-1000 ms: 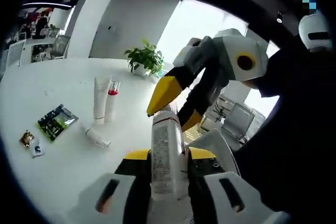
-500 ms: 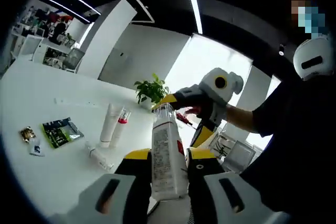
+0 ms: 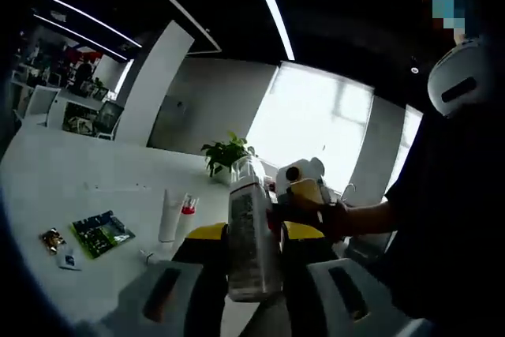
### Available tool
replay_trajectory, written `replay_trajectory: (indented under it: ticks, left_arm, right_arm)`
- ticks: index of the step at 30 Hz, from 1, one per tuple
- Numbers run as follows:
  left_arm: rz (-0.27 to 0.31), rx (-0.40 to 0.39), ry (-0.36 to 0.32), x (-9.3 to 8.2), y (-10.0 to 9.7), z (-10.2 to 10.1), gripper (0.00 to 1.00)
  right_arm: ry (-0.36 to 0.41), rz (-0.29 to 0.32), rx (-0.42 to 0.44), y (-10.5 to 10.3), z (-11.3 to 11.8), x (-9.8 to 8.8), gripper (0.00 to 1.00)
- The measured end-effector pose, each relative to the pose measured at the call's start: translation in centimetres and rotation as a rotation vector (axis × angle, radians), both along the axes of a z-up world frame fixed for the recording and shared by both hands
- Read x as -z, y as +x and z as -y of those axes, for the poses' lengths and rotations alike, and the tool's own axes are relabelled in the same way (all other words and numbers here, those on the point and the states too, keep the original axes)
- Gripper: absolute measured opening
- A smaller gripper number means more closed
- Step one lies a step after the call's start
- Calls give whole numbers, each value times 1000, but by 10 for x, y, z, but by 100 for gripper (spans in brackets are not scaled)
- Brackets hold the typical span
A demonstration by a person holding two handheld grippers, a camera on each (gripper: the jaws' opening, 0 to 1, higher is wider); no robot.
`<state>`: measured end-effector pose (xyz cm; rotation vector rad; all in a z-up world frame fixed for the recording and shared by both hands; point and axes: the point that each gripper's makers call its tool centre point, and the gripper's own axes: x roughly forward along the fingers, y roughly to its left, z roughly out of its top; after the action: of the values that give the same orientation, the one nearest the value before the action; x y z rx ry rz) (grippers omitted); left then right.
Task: Arrange the skincare products in the storage area until every visible bottle or jar stands upright without overlapping.
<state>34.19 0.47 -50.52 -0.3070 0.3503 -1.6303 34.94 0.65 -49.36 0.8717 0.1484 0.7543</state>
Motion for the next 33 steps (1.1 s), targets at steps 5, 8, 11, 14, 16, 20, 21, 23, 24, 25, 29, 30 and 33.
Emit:
replay_trajectory:
  ticks: [5, 8, 11, 14, 16, 20, 21, 23, 24, 25, 29, 30, 33]
  left_arm:
    - [-2, -3, 5, 1, -1, -2, 22]
    - [2, -5, 5, -1, -2, -2, 22]
    - [-5, -8, -6, -3, -2, -2, 22]
    - [-5, -6, -3, -3, -2, -1, 22]
    - [-7, -5, 0, -3, -3, 0, 22]
    - [-15, -4, -1, -3, -4, 0, 22]
    - [-16, -2, -1, -3, -4, 0, 22]
    - [-22, 6, 0, -3, -6, 1, 22]
    - [-27, 9, -1, -3, -8, 1, 22]
    - [-30, 8, 1, -2, -8, 1, 22]
    - [-34, 9, 13, 0, -9, 1, 22]
    - [-34, 10, 14, 1, -10, 1, 22]
    - [-40, 7, 20, 2, -11, 2, 23]
  right_arm:
    - [20, -16, 4, 1, -6, 5, 15]
    - [14, -12, 15, 1, -7, 4, 14]
    - [21, -6, 18, 0, -8, 0, 13]
    - [-4, 2, 25, 0, -8, -2, 13]
    - [-8, 5, 27, 0, -8, -3, 13]
    - [-21, 16, 35, 0, -8, -5, 13]
    - [-15, 19, 34, 0, -7, -6, 12]
    - [-16, 36, 28, -2, -9, -10, 11]
    - [-28, 44, 28, -2, -10, -11, 11]
    - [-50, 53, 30, -2, -10, -11, 11]
    - [-126, 93, 12, -3, -13, -13, 10]
    - [-138, 102, 9, -3, -14, -13, 10]
    - [-155, 116, 6, -3, -14, -12, 10]
